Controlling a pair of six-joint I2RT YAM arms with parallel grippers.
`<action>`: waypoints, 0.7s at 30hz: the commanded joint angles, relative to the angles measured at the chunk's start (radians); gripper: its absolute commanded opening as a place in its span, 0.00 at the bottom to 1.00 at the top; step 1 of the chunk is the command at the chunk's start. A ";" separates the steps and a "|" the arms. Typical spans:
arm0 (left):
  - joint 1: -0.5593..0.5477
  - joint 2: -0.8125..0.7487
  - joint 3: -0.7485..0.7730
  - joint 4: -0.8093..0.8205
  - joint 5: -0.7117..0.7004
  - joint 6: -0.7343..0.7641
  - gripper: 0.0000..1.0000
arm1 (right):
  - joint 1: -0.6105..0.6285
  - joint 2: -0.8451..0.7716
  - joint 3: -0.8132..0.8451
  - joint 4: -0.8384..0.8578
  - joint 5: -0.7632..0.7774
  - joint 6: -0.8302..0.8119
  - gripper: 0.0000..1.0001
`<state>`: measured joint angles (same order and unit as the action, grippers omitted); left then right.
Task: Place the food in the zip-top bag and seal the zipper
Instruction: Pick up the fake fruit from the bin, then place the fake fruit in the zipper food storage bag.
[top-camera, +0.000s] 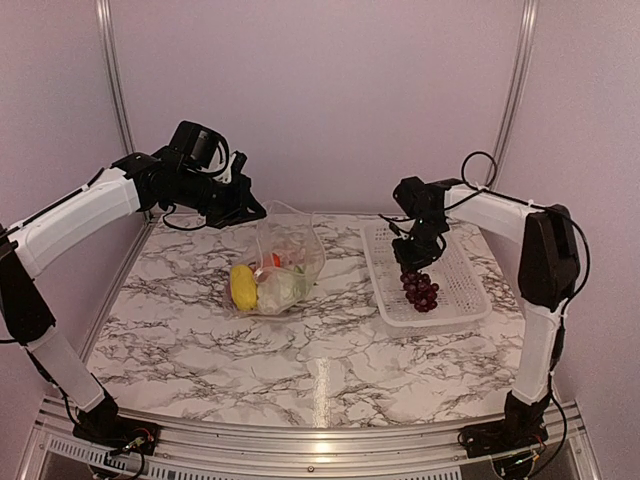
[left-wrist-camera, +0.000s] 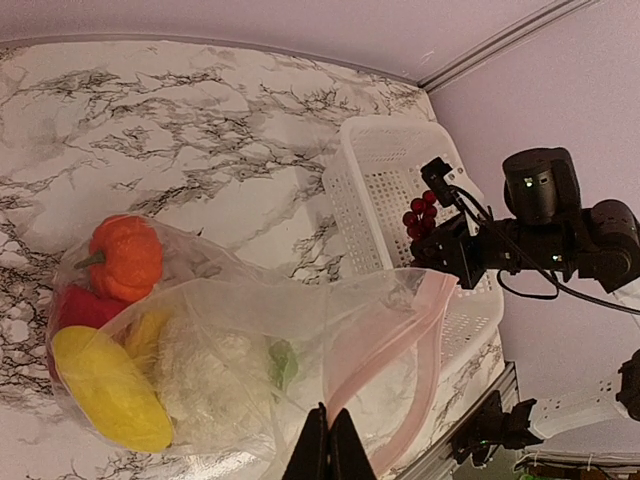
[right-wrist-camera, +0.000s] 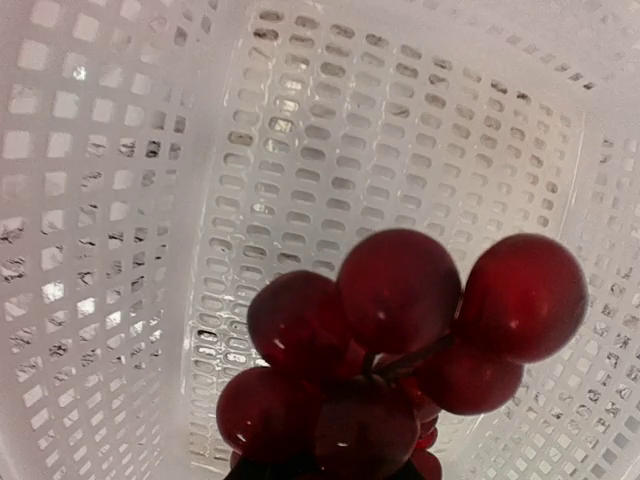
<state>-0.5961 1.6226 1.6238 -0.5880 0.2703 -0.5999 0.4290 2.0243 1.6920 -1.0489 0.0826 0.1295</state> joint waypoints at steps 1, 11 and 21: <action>0.009 0.010 0.004 0.007 0.007 -0.001 0.00 | 0.000 -0.124 0.079 0.094 -0.116 0.049 0.10; 0.009 0.017 0.003 0.026 0.019 -0.022 0.00 | 0.027 -0.192 0.330 0.135 -0.337 0.095 0.11; 0.010 0.023 0.008 0.025 0.017 -0.023 0.00 | 0.124 -0.177 0.460 0.293 -0.563 0.229 0.15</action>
<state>-0.5961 1.6264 1.6238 -0.5735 0.2802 -0.6216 0.5095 1.8488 2.0991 -0.8665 -0.3374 0.2821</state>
